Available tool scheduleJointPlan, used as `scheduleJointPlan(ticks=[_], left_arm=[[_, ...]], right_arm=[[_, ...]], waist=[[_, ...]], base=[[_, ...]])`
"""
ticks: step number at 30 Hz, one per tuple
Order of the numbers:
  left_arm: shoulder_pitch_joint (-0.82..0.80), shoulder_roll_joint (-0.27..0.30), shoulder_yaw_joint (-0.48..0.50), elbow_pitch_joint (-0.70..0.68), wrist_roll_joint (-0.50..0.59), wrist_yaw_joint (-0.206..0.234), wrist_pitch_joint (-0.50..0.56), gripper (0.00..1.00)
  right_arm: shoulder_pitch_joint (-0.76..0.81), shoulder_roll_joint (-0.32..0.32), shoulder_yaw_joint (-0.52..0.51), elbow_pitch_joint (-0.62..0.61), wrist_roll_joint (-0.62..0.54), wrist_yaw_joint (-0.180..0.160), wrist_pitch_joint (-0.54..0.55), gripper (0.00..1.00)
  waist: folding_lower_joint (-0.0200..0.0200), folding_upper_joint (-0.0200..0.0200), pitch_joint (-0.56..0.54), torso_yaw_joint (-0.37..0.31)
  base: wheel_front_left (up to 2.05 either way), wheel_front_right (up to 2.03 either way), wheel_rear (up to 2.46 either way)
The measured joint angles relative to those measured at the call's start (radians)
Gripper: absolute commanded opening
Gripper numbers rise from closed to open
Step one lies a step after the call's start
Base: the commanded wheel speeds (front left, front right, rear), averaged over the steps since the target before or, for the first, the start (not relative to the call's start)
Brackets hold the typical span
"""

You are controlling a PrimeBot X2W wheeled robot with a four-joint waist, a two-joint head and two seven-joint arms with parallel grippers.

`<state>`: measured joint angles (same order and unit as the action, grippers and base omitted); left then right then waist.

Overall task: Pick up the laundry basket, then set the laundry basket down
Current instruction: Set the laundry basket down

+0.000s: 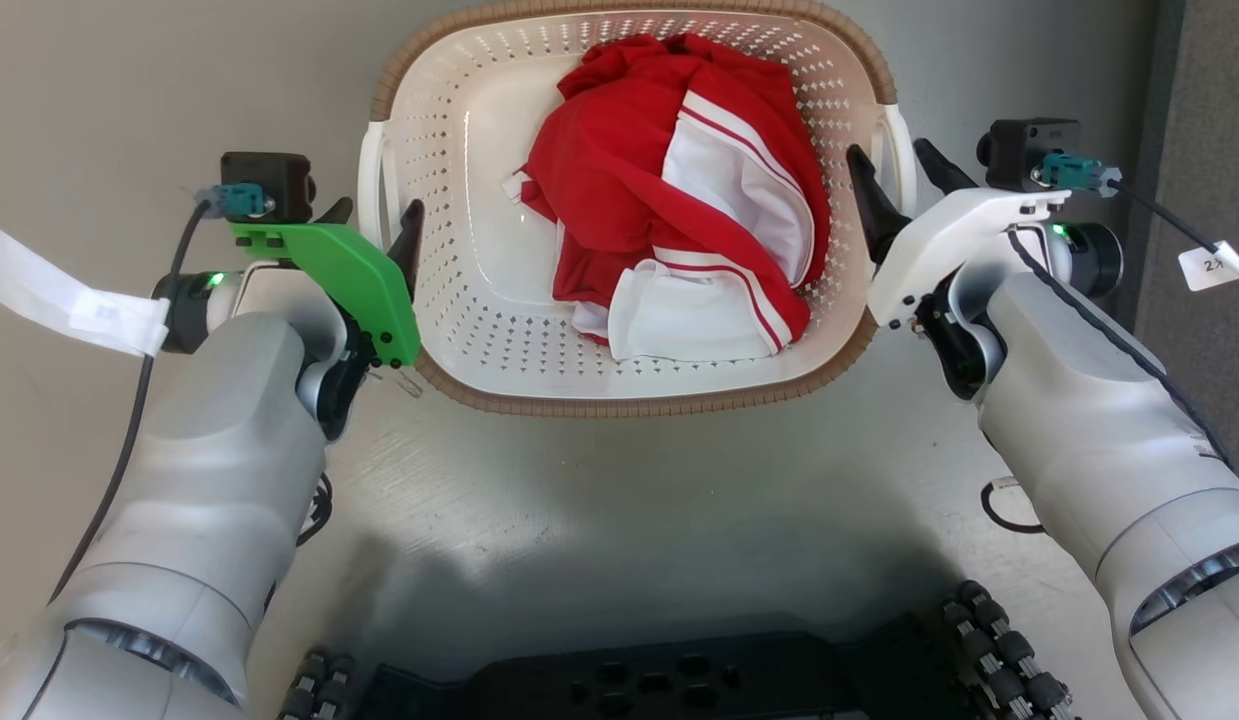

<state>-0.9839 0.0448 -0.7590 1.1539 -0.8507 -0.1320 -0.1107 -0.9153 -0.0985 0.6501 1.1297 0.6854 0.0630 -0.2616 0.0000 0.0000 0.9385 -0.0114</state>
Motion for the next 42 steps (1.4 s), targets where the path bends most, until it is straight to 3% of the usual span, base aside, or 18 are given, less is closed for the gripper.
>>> scheduleJointPlan(ticks=[14,34,42], left_arm=[[0.014,0.008,-0.041,-0.015,0.01,0.0,-0.111,1.0],[0.123,0.04,-0.048,-0.02,0.057,0.0,-0.138,1.0],[0.148,0.077,0.016,-0.138,0.085,0.038,-0.138,1.0]], right_arm=[[0.075,-0.029,-0.047,-0.084,-0.029,-0.006,0.0,1.0],[0.265,-0.025,-0.147,-0.232,-0.081,-0.051,0.0,1.0],[0.345,-0.025,-0.193,-0.293,-0.107,-0.074,0.0,1.0]], waist=[[0.0,0.0,-0.077,0.007],[0.0,0.0,-0.304,-0.013],[0.0,0.0,-0.419,-0.029]], base=[[0.0,0.0,0.0],[0.0,0.0,0.0],[0.0,0.0,0.0]])
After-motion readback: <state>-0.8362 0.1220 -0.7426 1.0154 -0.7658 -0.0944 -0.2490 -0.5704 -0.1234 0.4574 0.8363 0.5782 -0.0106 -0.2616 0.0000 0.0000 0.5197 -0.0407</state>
